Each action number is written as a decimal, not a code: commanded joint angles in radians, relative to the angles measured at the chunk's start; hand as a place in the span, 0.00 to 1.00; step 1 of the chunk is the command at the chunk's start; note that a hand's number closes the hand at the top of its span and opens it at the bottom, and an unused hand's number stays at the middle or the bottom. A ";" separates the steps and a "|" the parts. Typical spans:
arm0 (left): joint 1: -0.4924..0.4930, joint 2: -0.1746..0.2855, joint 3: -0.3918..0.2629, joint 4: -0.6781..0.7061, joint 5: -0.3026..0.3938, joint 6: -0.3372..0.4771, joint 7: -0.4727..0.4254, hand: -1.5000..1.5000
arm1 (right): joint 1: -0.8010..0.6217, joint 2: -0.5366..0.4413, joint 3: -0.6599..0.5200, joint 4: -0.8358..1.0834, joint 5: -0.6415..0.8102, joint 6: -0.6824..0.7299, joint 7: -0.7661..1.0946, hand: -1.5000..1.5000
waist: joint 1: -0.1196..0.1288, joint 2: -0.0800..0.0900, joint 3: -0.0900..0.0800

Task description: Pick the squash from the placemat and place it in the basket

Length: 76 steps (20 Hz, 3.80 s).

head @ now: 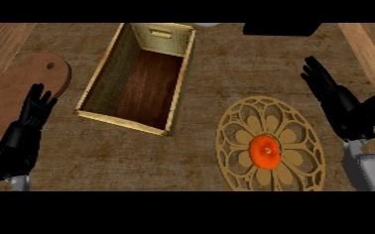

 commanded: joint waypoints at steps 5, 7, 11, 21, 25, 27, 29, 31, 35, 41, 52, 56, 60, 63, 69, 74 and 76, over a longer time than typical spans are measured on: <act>-0.132 -0.031 -0.018 0.027 -0.020 0.015 0.115 0.50 | -0.158 -0.132 -0.089 0.250 0.021 0.265 -0.263 1.00 | -0.003 0.003 0.017; -0.129 -0.038 -0.031 0.039 0.008 -0.015 0.131 0.50 | -0.154 -0.007 -0.007 0.060 -0.102 0.378 -0.349 1.00 | -0.010 0.000 0.020; -0.228 -0.028 -0.016 0.054 0.010 -0.006 0.224 0.50 | -0.038 0.177 0.098 0.057 0.219 0.023 -0.506 0.00 | -0.024 -0.006 0.015; -0.209 -0.056 -0.008 0.076 -0.003 0.016 0.208 0.50 | -0.042 -0.080 0.089 -0.243 0.493 -0.116 0.113 0.00 | -0.044 -0.018 0.010; -0.183 -0.060 -0.008 0.070 -0.011 0.026 0.190 0.50 | -0.057 -0.311 0.119 -0.235 0.450 0.194 0.209 0.00 | -0.038 -0.019 0.008; -0.190 -0.060 -0.014 0.075 -0.020 0.026 0.193 0.50 | -0.031 -0.378 0.139 -0.286 0.391 0.322 0.249 0.00 | -0.049 -0.020 0.009; -0.235 -0.045 -0.006 0.098 -0.013 0.007 0.210 0.50 | -0.047 -0.392 0.155 -0.342 0.350 0.389 0.347 0.00 | -0.042 -0.014 0.010; -0.202 -0.049 -0.012 0.065 -0.024 0.016 0.216 0.50 | -0.023 -0.441 0.090 -0.392 0.235 0.475 0.387 0.00 | -0.036 -0.015 0.012; -0.261 -0.038 0.037 0.138 0.006 -0.039 0.185 0.50 | 0.002 -0.447 -0.007 -0.409 0.142 0.551 0.424 0.00 | -0.027 -0.009 0.014; -0.230 -0.082 -0.005 0.027 -0.042 -0.003 0.283 0.50 | 0.123 -0.315 -0.042 -0.498 0.226 0.500 0.411 0.00 | -0.025 -0.011 0.015; -0.239 -0.090 0.056 0.076 -0.054 -0.072 0.225 0.50 | 0.092 -0.081 0.029 -0.287 0.492 0.465 0.209 0.00 | -0.016 -0.007 0.014; -0.270 -0.108 0.038 0.023 -0.091 -0.024 0.315 0.50 | 0.186 -0.007 0.091 -0.341 0.601 0.379 0.132 0.00 | -0.018 -0.008 0.015; -0.181 -0.151 0.009 -0.026 -0.121 -0.029 0.269 0.50 | 0.206 -0.010 0.015 -0.254 0.634 0.374 0.001 0.00 | -0.015 -0.009 0.015; -0.189 -0.112 0.073 0.010 -0.072 -0.107 0.245 0.50 | 0.212 0.043 0.065 -0.234 0.734 0.331 -0.026 0.00 | -0.016 -0.008 0.014; -0.245 -0.151 0.066 0.014 -0.139 -0.058 0.296 0.50 | 0.179 0.102 0.026 -0.241 0.727 0.387 -0.013 0.00 | -0.018 -0.008 0.014; -0.287 -0.142 0.114 0.083 -0.112 -0.104 0.277 0.50 | 0.224 0.142 0.028 -0.235 0.778 0.377 -0.051 0.00 | -0.020 -0.008 0.014; -0.289 -0.168 0.075 0.054 -0.160 -0.060 0.295 0.50 | 0.207 0.171 0.068 -0.147 0.842 0.319 -0.097 0.00 | -0.017 -0.008 0.015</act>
